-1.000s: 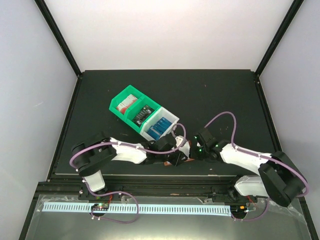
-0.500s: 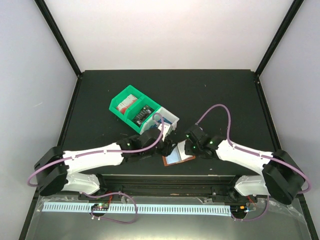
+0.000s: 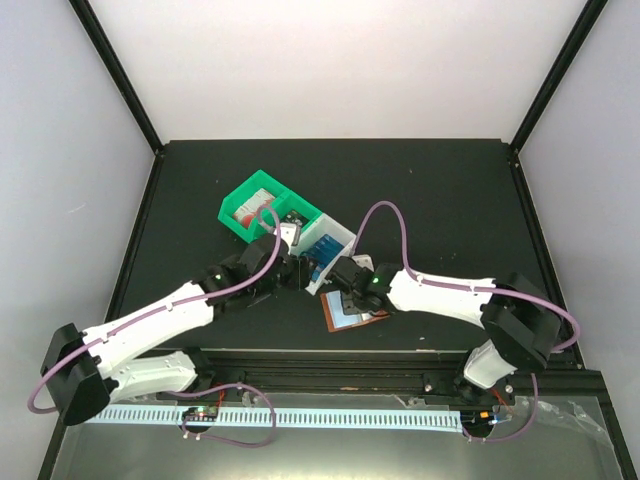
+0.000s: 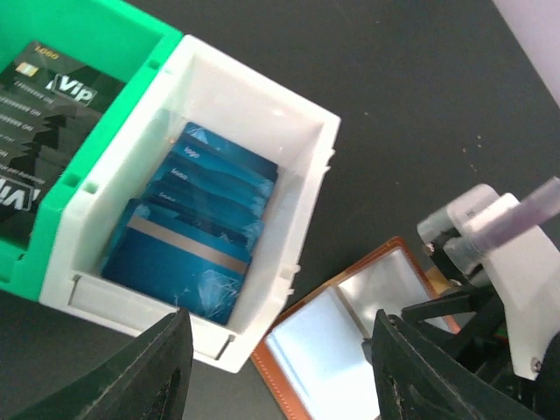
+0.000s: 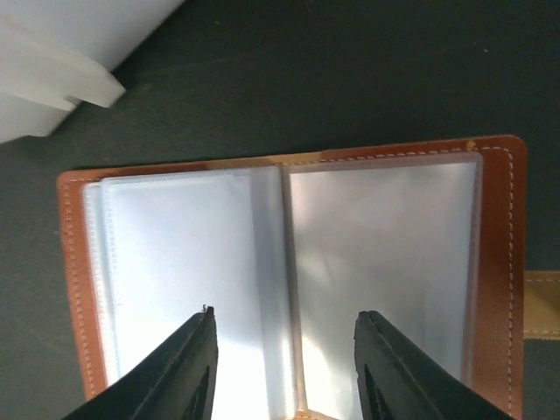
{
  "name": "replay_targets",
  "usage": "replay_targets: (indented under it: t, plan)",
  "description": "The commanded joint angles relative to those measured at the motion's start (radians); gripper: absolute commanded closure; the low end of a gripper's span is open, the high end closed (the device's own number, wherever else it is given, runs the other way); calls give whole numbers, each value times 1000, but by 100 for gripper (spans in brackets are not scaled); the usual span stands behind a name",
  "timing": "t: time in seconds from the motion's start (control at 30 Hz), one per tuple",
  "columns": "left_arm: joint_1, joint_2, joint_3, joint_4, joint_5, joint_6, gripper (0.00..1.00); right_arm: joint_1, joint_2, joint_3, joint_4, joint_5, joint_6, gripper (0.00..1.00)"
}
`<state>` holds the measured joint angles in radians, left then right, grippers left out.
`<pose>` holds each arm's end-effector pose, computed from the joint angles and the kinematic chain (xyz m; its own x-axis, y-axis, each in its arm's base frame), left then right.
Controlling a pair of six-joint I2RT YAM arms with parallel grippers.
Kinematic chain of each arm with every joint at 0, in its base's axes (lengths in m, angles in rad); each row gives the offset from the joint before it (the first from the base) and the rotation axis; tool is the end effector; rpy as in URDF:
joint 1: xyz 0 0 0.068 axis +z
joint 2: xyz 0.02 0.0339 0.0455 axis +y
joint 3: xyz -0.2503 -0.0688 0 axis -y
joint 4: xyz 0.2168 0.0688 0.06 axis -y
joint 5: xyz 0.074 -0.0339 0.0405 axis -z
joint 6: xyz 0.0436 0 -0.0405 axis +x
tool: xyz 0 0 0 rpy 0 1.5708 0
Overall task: Put the credit cards into the card holder
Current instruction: Pick up the credit card from the storage box.
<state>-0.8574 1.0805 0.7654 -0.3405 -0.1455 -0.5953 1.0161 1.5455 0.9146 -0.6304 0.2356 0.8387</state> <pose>0.1486 -0.1620 0.2528 -0.7077 -0.0301 -0.7059 0.3335 0.8666 -0.3713 0.1454 0.2153 0.1734 -0.9223 -0.1153 -0.3690 -0.1544 0.9849 0.0779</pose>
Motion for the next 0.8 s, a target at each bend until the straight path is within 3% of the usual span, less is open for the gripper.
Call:
replay_targets:
  t: [0.0, 0.33, 0.53, 0.77]
  plan:
    - [64, -6, 14, -37, 80, 21, 42, 8, 21, 22, -50, 41, 22, 52]
    - [110, 136, 92, -51, 162, 95, 43, 9, 72, -10, -2, -63, -2, 36]
    - [137, 165, 105, -48, 131, 84, 44, 7, 65, 9, -39, -43, -22, 36]
    - [196, 119, 78, -51, 93, 28, 41, 5, -80, 120, -75, -17, -102, 35]
